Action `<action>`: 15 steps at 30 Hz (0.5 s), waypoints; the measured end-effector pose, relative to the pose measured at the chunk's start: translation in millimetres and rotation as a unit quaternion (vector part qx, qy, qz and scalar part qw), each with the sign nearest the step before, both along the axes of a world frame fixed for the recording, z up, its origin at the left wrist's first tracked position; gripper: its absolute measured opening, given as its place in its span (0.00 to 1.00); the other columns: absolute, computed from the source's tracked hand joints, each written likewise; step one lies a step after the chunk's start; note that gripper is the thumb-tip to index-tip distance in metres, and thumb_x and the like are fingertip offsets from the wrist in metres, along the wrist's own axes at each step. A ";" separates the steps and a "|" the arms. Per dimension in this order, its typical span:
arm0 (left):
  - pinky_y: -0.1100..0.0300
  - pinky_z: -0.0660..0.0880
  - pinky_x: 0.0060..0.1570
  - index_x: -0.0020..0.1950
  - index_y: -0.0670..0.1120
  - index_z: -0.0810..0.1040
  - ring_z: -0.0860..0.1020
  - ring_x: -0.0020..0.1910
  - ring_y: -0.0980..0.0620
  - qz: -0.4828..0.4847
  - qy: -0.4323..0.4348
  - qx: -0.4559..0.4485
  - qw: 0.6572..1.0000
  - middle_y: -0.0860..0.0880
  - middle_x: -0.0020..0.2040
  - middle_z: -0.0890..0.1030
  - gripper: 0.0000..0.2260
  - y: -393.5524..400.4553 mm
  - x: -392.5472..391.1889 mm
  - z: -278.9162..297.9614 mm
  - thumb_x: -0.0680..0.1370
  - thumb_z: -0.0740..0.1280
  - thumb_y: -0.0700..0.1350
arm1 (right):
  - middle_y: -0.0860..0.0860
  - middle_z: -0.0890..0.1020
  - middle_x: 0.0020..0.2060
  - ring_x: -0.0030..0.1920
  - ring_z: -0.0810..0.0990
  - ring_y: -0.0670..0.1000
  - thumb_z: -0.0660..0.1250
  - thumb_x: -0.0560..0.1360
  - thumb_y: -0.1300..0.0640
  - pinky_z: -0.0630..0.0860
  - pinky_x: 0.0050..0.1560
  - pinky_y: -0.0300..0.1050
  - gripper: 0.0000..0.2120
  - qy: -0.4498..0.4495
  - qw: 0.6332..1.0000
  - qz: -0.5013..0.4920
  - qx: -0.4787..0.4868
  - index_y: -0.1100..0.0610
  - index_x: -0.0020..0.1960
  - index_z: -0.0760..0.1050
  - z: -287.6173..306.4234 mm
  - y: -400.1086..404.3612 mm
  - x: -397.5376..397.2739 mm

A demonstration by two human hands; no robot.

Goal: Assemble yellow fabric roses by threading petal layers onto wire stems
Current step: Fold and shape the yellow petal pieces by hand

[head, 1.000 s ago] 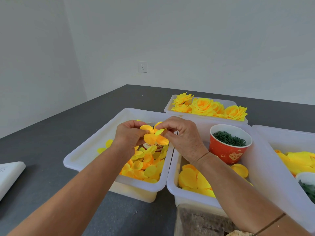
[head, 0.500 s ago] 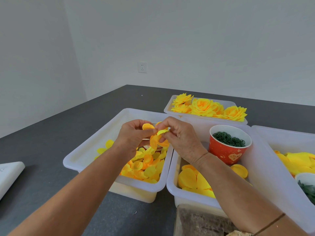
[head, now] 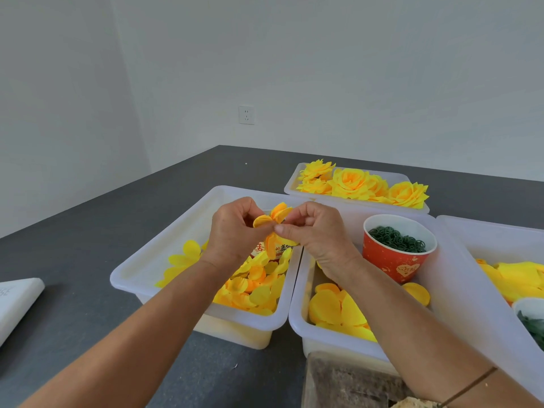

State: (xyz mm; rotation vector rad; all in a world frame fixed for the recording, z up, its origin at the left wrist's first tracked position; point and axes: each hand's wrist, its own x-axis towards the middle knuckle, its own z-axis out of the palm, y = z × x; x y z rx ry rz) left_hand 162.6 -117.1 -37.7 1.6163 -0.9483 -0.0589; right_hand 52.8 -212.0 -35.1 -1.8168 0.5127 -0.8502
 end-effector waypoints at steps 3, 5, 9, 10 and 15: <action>0.44 0.78 0.34 0.33 0.45 0.75 0.79 0.36 0.36 0.007 0.004 -0.002 1.000 0.39 0.34 0.81 0.10 -0.8 0.7 1.1 0.68 0.75 0.36 | 0.51 0.83 0.36 0.34 0.81 0.43 0.75 0.67 0.66 0.78 0.38 0.33 0.09 0.008 0.997 0.029 0.072 0.57 0.43 0.77 3.3 -0.8 0.1; 0.42 0.80 0.36 0.32 0.45 0.74 0.80 0.35 0.36 0.014 0.049 -0.017 0.999 0.38 0.34 0.81 0.11 -0.5 2.6 1.8 0.69 0.74 0.35 | 0.51 0.82 0.36 0.34 0.80 0.43 0.73 0.68 0.68 0.77 0.38 0.35 0.08 0.022 0.996 0.028 0.080 0.56 0.41 0.78 5.5 -0.9 0.2; 0.47 0.79 0.36 0.30 0.46 0.72 0.78 0.32 0.39 0.033 0.097 -0.022 0.995 0.37 0.33 0.79 0.13 -1.9 5.4 1.5 0.70 0.72 0.35 | 0.51 0.82 0.34 0.35 0.79 0.45 0.69 0.71 0.68 0.76 0.40 0.38 0.07 0.053 0.996 0.029 0.060 0.57 0.40 0.80 7.1 -0.2 -0.1; 0.50 0.77 0.34 0.30 0.45 0.72 0.75 0.30 0.42 0.045 0.098 -0.019 0.994 0.38 0.32 0.77 0.13 -2.6 6.4 0.8 0.70 0.71 0.35 | 0.52 0.82 0.35 0.35 0.79 0.45 0.68 0.71 0.68 0.76 0.40 0.38 0.07 0.057 0.996 0.034 0.057 0.58 0.40 0.80 7.2 -0.1 -0.2; 0.54 0.73 0.34 0.32 0.44 0.70 0.71 0.30 0.47 0.130 0.147 -0.017 0.980 0.44 0.30 0.73 0.11 -3.1 16.0 0.3 0.69 0.69 0.35 | 0.52 0.80 0.32 0.29 0.79 0.43 0.68 0.72 0.67 0.75 0.32 0.33 0.06 0.040 0.996 0.009 0.073 0.58 0.39 0.80 4.9 -5.6 -1.2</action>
